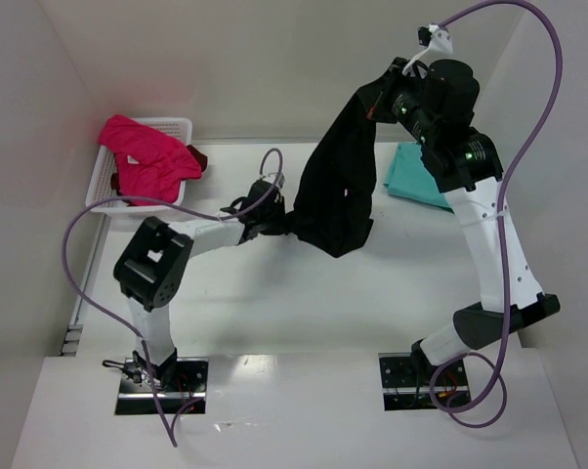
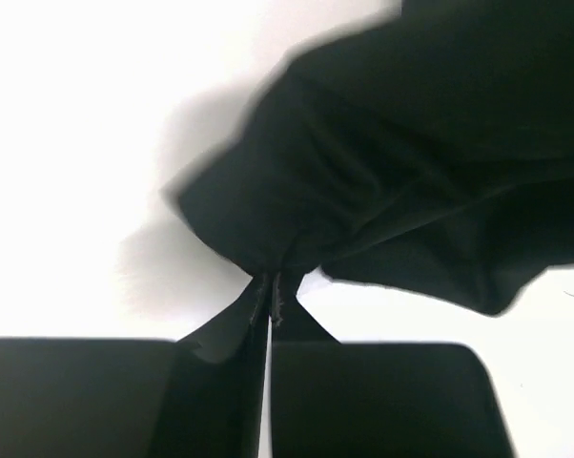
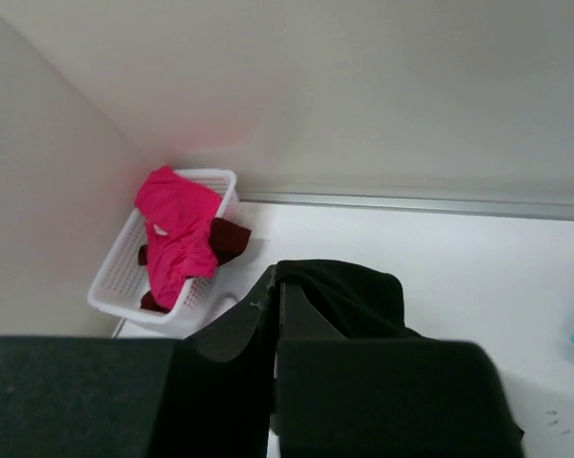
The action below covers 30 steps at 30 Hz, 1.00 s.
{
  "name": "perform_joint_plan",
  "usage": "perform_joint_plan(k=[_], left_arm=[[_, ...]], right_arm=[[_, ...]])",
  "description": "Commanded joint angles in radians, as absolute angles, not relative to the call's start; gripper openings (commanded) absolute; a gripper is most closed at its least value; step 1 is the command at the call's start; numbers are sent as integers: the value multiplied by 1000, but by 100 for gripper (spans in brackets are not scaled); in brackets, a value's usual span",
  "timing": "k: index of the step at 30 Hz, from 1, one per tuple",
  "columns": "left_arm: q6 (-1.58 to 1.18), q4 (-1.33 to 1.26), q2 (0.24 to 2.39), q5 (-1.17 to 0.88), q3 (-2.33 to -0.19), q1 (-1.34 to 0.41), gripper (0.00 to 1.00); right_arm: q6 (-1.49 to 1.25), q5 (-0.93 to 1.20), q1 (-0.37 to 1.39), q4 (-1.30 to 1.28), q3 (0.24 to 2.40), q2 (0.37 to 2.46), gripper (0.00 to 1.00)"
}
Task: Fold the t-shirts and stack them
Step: Flatten out the tshirt
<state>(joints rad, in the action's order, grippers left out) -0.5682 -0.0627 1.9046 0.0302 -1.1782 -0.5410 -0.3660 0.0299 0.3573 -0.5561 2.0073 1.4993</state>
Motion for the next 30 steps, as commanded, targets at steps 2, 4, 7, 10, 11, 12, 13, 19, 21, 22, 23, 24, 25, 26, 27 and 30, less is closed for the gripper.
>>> perform_joint_plan(k=[2, 4, 7, 10, 11, 12, 13, 19, 21, 22, 23, 24, 25, 26, 27, 30], left_arm=[[-424, 55, 1565, 156, -1306, -458, 0], [-388, 115, 1502, 202, -1375, -440, 0], [-331, 195, 1368, 250, -1474, -394, 0], [-284, 250, 1281, 273, -1545, -347, 0], [-257, 273, 1267, 284, -1590, -335, 0], [-243, 290, 1243, 304, -1619, -334, 0], [-230, 304, 1232, 315, -1646, -334, 0], [-196, 391, 1155, 377, -1764, -334, 0], [-196, 416, 1108, 400, -1764, -334, 0], [-196, 438, 1092, 409, -1764, -334, 0], [-196, 469, 1088, 420, -1770, -334, 0], [-202, 498, 1082, 428, -1775, -334, 0], [-210, 518, 1070, 428, -1775, -334, 0], [-218, 536, 1062, 428, -1775, -334, 0], [-230, 559, 1058, 432, -1775, -334, 0], [-244, 602, 1051, 453, -1721, -334, 0]], right_arm=[[-336, -115, 357, -528, 1976, 1404, 0], [-336, -149, 357, -516, 1953, 1380, 0], [-348, -178, 357, -506, 1901, 1336, 0], [-357, -178, 357, -497, 1882, 1305, 0], [-366, -178, 357, -497, 1882, 1283, 0], [-367, -178, 357, -505, 1882, 1272, 0], [-367, -178, 357, -506, 1882, 1262, 0], [-377, -290, 357, -552, 1873, 1155, 0], [-390, -334, 357, -585, 1873, 1091, 0], [-398, -345, 357, -608, 1873, 1080, 0], [-407, -363, 357, -641, 1873, 1063, 0], [-417, -382, 357, -671, 1864, 1047, 0], [-430, -393, 357, -694, 1845, 1034, 0], [-445, -399, 357, -712, 1827, 1021, 0], [-465, -388, 357, -728, 1807, 1003, 0], [-529, -330, 357, -738, 1622, 957, 0]])
